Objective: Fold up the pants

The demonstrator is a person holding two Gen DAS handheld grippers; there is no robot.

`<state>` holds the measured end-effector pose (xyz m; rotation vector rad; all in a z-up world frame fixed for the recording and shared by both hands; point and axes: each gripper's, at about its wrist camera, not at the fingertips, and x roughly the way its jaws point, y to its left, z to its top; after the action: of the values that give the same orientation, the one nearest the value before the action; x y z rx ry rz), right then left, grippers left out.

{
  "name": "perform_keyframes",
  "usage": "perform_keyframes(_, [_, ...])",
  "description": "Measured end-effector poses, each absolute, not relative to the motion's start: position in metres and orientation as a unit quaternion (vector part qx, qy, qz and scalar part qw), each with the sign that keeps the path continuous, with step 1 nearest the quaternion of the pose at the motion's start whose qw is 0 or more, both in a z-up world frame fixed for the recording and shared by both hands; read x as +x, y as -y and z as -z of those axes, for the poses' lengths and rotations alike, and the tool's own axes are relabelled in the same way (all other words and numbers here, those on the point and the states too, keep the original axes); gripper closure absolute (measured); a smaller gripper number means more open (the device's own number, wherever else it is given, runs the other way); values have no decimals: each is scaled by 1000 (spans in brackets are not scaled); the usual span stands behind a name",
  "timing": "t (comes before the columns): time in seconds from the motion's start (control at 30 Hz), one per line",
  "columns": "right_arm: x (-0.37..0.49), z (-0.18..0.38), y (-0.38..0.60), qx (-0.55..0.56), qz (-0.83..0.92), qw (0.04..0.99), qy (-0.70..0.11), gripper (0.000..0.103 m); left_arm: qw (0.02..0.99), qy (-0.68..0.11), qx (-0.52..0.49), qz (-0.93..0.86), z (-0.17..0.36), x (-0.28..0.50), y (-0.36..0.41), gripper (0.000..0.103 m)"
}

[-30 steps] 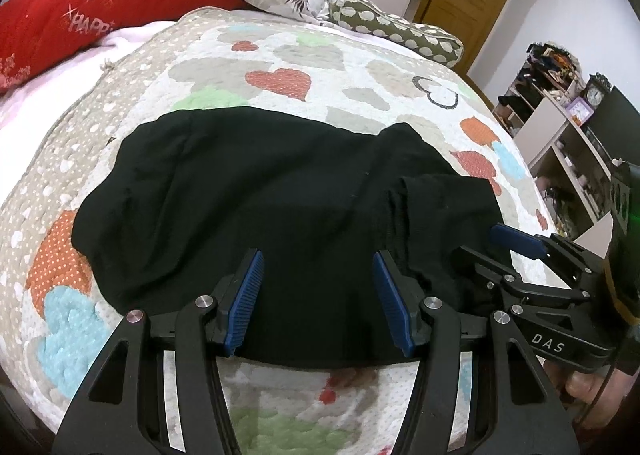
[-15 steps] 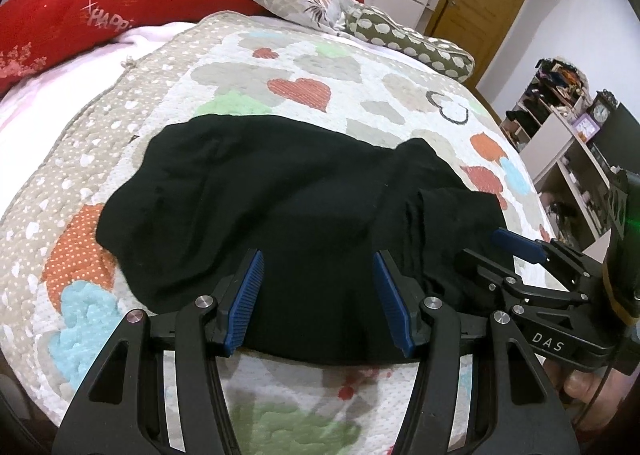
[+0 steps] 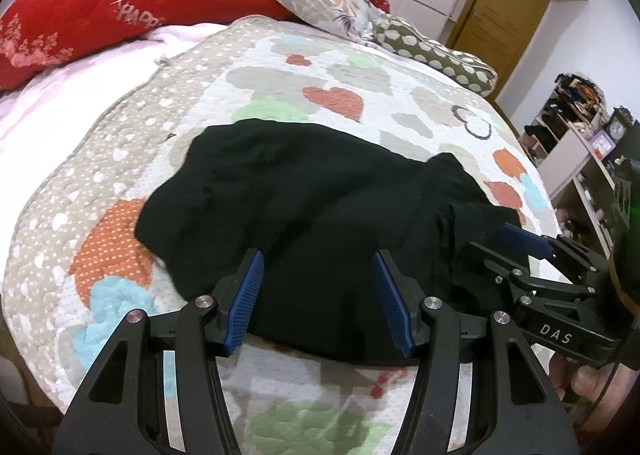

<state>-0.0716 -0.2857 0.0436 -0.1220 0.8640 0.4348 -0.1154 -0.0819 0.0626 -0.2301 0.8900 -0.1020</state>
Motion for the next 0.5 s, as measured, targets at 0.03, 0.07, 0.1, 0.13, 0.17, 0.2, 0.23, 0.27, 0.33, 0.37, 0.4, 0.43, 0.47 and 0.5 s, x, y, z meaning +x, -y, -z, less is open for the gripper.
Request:
perform_keyframes(0.03, [-70, -44, 282, -62, -212, 883, -415, 38, 895, -430, -112, 48, -62, -116, 80, 46])
perform_keyframes(0.07, [-70, -44, 277, -65, -216, 882, -414, 38, 894, -431, -114, 45, -62, -116, 78, 46])
perform_keyframes(0.1, [-69, -44, 274, -67, -219, 881, -414, 38, 894, -431, -115, 43, -61, -116, 77, 46])
perform_keyframes(0.13, [-68, -43, 270, -69, -222, 880, -415, 38, 894, -432, -116, 42, -61, -116, 75, 46])
perform_keyframes(0.17, [-67, -43, 267, -71, -226, 878, -415, 38, 893, -432, -117, 40, -61, -117, 74, 46])
perform_keyframes(0.2, [-67, -43, 264, -72, -230, 877, -416, 38, 893, -432, -118, 39, -60, -117, 73, 46])
perform_keyframes(0.23, [-66, -43, 261, -72, -234, 876, -416, 38, 893, -433, -119, 38, -60, -117, 72, 46])
perform_keyframes(0.27, [-64, -43, 258, -72, -238, 874, -417, 38, 892, -433, -120, 38, -60, -117, 71, 46])
perform_keyframes(0.33, [-62, -43, 251, -74, -242, 873, -418, 38, 892, -434, -122, 37, -59, -117, 69, 46])
perform_keyframes(0.37, [-61, -43, 249, -75, -244, 872, -417, 38, 892, -434, -123, 36, -59, -117, 68, 46])
perform_keyframes(0.4, [-60, -43, 246, -77, -246, 872, -417, 38, 891, -435, -123, 36, -59, -117, 67, 46])
perform_keyframes(0.43, [-59, -44, 243, -79, -249, 871, -416, 38, 891, -435, -124, 35, -58, -117, 66, 46])
perform_keyframes(0.47, [-58, -45, 241, -80, -251, 870, -416, 38, 891, -436, -126, 35, -58, -117, 64, 46])
perform_keyframes(0.5, [-57, -46, 238, -82, -253, 870, -415, 38, 890, -436, -128, 35, -58, -117, 63, 46])
